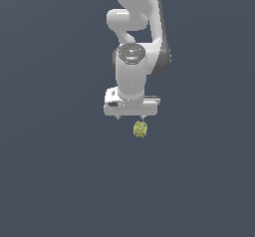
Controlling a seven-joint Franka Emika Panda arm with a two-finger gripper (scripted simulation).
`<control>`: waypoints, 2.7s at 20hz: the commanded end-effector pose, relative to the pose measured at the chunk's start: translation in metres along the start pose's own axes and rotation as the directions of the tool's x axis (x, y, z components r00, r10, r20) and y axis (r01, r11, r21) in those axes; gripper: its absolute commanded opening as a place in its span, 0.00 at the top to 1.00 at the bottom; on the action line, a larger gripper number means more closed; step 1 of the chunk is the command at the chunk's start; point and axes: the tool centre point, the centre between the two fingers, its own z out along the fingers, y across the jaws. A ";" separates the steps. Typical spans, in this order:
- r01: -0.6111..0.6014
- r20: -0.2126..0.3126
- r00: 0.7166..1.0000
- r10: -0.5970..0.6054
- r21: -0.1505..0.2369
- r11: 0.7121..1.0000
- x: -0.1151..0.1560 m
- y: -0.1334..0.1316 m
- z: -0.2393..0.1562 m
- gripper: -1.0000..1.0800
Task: Pick up the object and move it to a goal position.
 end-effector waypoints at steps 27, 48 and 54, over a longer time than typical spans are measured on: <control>-0.111 0.016 0.994 0.111 -0.011 0.994 -0.009 -0.018 0.039 0.04; -0.202 -0.024 0.979 0.202 -0.005 0.979 -0.014 -0.051 0.080 0.04; -0.204 -0.025 0.979 0.204 -0.005 0.979 -0.014 -0.051 0.108 0.04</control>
